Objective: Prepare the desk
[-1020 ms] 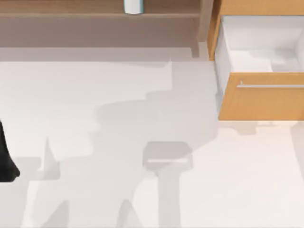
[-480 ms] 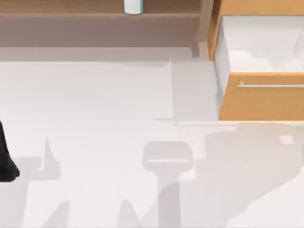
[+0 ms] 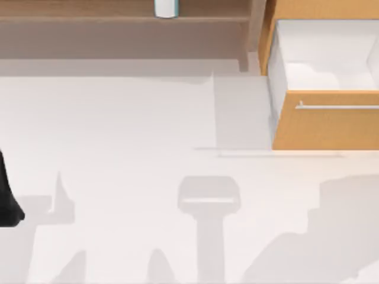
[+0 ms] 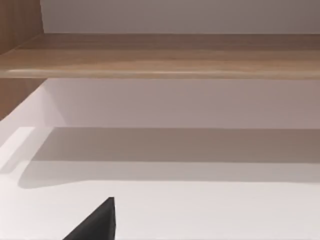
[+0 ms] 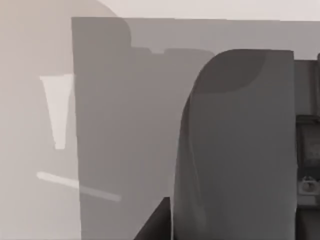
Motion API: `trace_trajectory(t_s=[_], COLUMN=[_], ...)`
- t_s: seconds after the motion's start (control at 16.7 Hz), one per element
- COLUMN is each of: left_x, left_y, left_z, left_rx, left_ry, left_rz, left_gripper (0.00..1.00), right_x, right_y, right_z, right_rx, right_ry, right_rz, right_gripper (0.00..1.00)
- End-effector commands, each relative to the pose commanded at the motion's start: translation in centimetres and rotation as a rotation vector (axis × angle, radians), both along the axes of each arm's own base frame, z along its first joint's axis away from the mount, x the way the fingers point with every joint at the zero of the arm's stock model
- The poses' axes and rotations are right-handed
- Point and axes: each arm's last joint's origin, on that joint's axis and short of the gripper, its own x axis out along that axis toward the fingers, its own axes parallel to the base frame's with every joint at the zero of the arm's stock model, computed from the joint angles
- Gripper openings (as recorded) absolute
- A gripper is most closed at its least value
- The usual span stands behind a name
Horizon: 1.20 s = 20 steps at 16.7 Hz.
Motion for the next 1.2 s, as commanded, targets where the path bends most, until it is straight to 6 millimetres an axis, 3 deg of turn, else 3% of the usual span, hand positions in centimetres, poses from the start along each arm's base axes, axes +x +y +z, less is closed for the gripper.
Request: trace_trajectory(t_s=[0.42,1.2], left_x=[0.0,0.0], left_y=[0.0,0.0], left_z=[0.0,0.0], left_rx=[0.000,0.000], left_ry=[0.000,0.000], left_rz=[0.000,0.000], left_gripper=[1.00,1.00], right_x=[-0.4,0.1], right_y=[0.2,0.0], right_z=[-0.8,0.4], right_rx=[0.008,-0.010], right_ry=[0.019,-0.046], right_rz=[0.010,0.008], right_gripper=[0.00,0.00])
